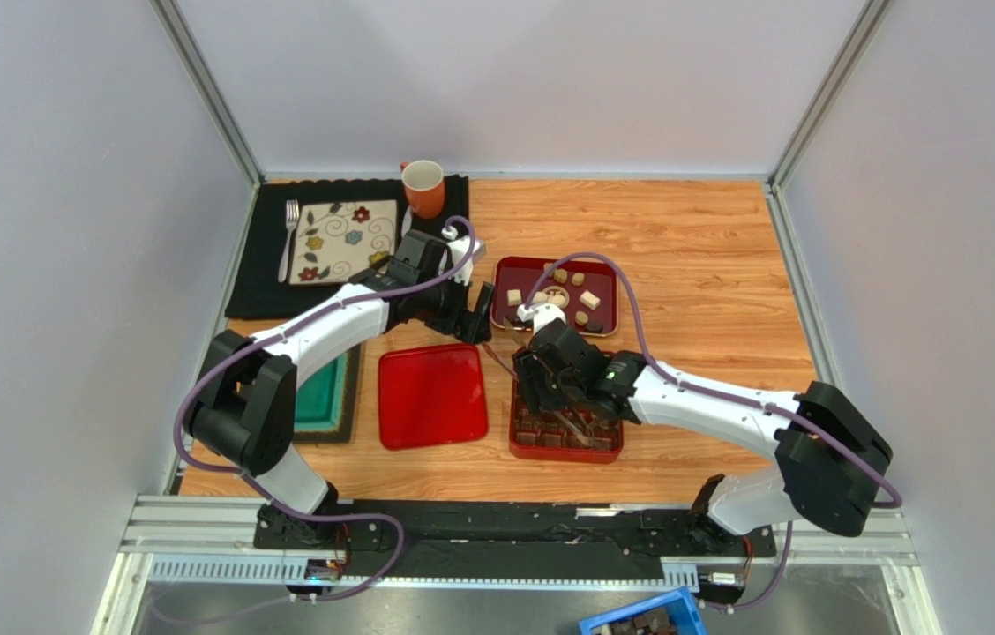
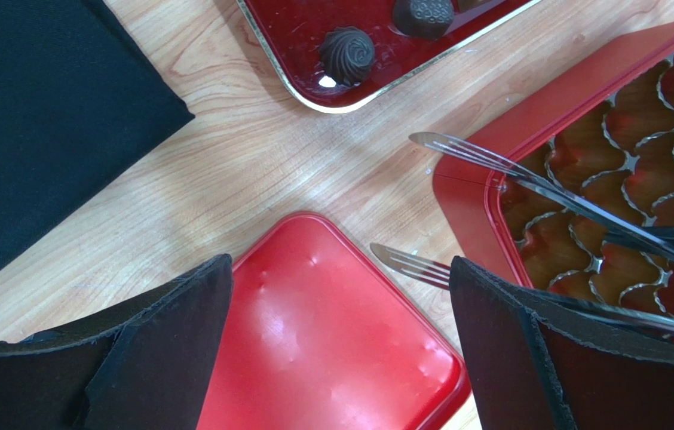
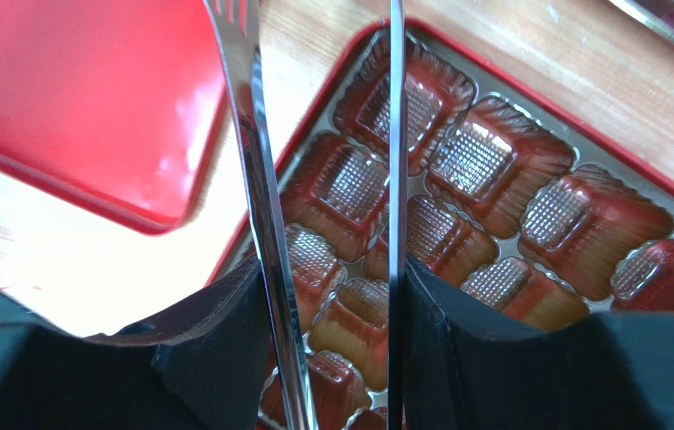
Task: Pack the chocolate
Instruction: Pick up the clamp from the packing box.
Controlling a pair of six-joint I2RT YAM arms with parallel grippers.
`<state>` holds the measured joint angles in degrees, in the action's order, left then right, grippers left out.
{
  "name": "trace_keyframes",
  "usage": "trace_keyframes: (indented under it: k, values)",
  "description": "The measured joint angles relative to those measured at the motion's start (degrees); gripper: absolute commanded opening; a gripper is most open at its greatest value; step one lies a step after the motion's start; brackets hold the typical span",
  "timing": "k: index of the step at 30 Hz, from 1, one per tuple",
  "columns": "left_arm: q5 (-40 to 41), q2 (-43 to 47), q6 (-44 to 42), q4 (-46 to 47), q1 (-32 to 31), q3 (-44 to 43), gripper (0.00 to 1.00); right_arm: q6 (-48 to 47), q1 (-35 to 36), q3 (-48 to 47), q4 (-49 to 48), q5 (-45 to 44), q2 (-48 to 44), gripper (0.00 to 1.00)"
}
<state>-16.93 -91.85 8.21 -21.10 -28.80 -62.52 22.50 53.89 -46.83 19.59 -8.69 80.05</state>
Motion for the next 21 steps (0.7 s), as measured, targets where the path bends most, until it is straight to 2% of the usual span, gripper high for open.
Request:
trace_keyframes:
  k: [10,14,21]
  values:
    - [0.3,0.0,0.0,0.4,0.0,0.2,0.99,0.8,-0.5,-0.2,0.1,0.5,-3.6,0.51]
    - [0.4,0.0,0.0,0.4,0.0,0.4,0.99,1.3,-0.9,-0.2,0.3,1.0,-4.3,0.43]
    - [2.6,0.0,-0.9,-0.6,0.0,-0.7,0.99,1.9,-2.1,-0.8,1.3,3.7,-4.4,0.39]
